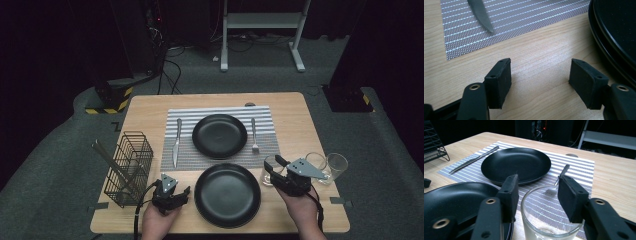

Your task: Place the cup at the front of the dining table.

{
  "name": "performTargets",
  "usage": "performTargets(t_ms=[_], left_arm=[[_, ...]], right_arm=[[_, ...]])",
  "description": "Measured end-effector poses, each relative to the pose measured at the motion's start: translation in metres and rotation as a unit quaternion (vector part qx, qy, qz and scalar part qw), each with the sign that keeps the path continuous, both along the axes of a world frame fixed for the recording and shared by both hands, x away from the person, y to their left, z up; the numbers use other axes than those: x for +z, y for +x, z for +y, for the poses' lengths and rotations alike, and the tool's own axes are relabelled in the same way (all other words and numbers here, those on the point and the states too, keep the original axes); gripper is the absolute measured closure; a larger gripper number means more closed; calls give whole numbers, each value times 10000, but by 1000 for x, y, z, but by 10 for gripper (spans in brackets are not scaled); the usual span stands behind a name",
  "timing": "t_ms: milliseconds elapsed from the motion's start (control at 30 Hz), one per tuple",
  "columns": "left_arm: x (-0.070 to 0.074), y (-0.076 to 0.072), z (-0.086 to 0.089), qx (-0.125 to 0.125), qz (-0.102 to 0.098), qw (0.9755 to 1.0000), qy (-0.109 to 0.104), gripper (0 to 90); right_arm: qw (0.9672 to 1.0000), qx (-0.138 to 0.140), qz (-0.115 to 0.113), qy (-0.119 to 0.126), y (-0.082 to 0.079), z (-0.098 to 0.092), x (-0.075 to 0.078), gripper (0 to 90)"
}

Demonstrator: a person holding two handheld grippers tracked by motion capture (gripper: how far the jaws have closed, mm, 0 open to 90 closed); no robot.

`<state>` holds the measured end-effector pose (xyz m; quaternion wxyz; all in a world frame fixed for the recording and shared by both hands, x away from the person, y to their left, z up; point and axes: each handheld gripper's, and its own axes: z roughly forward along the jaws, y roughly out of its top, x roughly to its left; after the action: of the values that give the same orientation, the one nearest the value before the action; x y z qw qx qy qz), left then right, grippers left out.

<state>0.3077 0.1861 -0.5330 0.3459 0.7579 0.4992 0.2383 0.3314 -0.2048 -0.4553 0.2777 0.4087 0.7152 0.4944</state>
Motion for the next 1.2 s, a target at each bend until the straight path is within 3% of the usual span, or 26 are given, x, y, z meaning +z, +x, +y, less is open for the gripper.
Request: performTargets(t_ms=[333,500,667,1200], left_arm=[[0,0,0,-11,0,10000,-5,342],[0,0,0,-20,3,10000,-7,342],[0,0,0,-28,-3,10000,-13,342],[0,0,0,-32,-3,10000,-8,341]], right_arm=[[9999,-89,53,26,3,-5,1,323],[9997,-230,125,-9,5,-7,-1,194],[9993,-340,166,-10,5,-9,-4,189],[9993,-282,259,-16,5,-7,-14,182]])
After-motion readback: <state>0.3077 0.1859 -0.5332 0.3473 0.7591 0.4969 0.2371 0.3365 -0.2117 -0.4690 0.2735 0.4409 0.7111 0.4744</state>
